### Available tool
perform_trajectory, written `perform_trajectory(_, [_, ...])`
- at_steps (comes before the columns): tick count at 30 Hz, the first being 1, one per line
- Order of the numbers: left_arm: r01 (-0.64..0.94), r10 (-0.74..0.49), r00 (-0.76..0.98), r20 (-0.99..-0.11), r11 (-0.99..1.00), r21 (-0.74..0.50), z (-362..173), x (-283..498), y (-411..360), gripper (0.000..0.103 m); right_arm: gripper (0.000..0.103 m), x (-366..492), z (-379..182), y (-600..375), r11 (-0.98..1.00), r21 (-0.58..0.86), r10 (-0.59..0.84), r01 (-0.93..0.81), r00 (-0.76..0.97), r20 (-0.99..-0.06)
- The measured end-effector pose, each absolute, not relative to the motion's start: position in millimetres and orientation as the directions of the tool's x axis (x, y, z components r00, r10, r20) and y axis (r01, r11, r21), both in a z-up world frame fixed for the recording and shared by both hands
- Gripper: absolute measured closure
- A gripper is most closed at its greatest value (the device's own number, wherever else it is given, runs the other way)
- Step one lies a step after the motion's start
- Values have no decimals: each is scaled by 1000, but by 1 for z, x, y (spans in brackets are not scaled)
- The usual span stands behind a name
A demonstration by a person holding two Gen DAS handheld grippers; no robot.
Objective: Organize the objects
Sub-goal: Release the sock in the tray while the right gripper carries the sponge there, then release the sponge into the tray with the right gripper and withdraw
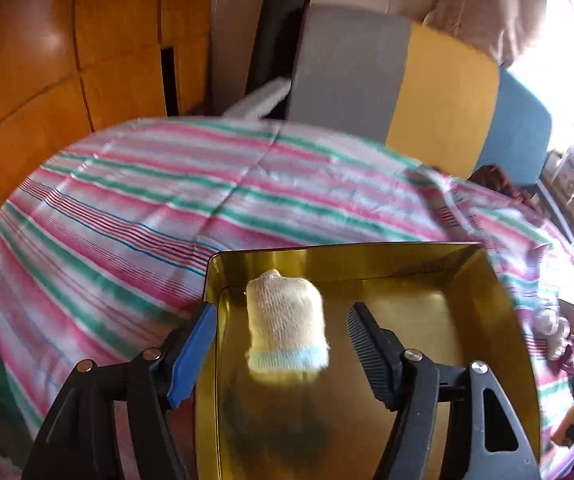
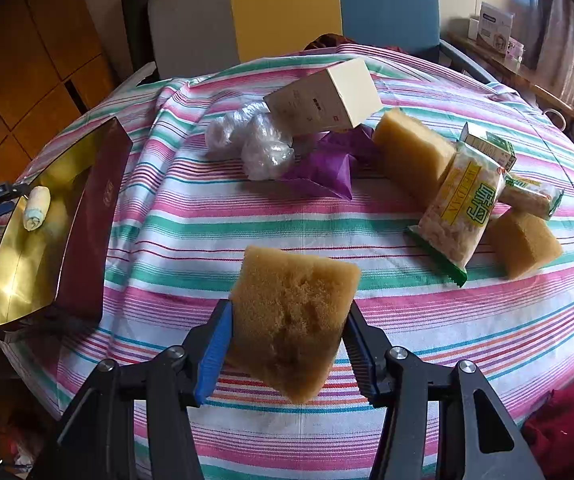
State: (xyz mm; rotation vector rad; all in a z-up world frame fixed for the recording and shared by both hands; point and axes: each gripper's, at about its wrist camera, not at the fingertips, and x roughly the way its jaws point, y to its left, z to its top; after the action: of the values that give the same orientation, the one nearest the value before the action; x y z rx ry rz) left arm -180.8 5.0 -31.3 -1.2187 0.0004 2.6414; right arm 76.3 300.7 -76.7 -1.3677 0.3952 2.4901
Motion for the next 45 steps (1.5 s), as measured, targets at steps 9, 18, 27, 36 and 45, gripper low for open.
perform_trajectory(9, [-200,271,-661,-700,-962,-183,-10,-105,-33,31,47,47,-27,254,-968,143,14,-205,-613,-790])
perform_trajectory(18, [-133,206,-654,-728,-979,-158,-23,-67,-69,31,44,-16,-3,146,-972,214,-229,98,-598,-768])
perform_trajectory(27, [-88,113,-714,-691,-994,-71,-9,-50,-82,31,44,-93,-45,41,-943,217,-312,252,-445,-839])
perform_trajectory(36, [-93,137,-690,-710,-991,-101,-18,-52,-86,31,26,-134,-64,2,-925,282,-366,256,-395,-842])
perform_trajectory(45, [-129,196,-648,-736,-981,-148,-26,-52,-75,34,11,-106,-39,37,-940,271,-340,208,-500,-796])
